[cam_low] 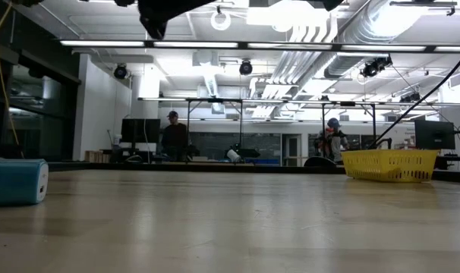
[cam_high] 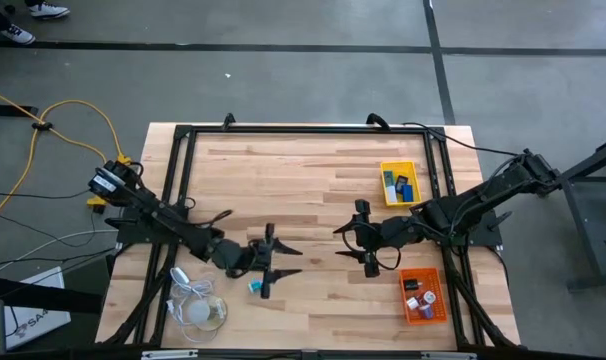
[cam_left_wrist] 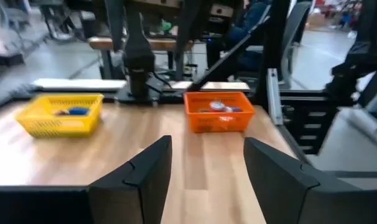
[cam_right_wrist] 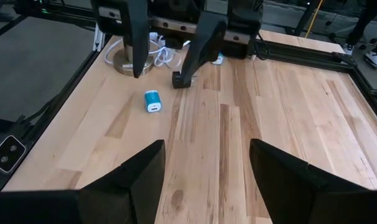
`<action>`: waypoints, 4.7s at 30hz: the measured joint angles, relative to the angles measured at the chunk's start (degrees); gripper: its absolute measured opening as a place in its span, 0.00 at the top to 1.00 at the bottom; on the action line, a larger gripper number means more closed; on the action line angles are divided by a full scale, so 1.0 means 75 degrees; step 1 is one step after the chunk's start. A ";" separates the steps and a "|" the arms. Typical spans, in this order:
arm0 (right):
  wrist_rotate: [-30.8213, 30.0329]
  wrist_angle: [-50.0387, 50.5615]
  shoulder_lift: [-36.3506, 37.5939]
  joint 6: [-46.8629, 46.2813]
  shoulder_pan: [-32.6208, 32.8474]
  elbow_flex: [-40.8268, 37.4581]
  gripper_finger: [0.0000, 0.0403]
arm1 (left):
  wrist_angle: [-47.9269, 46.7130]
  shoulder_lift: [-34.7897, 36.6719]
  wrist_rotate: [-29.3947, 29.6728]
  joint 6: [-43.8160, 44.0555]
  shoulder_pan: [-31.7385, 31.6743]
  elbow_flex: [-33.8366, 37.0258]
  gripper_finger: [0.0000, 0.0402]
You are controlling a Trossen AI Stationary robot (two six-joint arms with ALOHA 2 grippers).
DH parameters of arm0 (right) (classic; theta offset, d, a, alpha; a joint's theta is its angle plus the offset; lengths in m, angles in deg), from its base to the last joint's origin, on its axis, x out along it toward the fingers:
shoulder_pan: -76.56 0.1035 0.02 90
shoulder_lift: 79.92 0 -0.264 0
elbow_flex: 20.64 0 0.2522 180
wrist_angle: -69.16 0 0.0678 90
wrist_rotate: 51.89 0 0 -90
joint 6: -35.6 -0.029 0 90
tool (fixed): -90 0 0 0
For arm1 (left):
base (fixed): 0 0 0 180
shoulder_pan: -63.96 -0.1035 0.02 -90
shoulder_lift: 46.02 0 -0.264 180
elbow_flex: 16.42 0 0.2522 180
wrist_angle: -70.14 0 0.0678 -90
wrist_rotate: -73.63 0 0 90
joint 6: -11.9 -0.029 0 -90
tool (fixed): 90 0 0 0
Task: Pick & Place Office items
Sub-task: Put the right light blue charger adapter into the orange bin
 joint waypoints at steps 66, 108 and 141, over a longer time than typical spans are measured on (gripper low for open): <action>0.0002 -0.0003 0.0000 -0.0002 0.0000 0.0000 0.45 | -1.2511 -0.0058 -0.2316 0.6724 0.0374 -0.3853 0.52; 0.0002 -0.0068 -0.0003 -0.0003 0.0003 -0.0003 0.45 | -1.1968 -0.1820 -0.2912 0.7448 0.0665 -0.3959 0.52; 0.0001 -0.0111 -0.0003 0.0000 0.0001 -0.0003 0.45 | -1.1834 -0.2419 -0.2950 0.7782 0.0651 -0.3956 0.52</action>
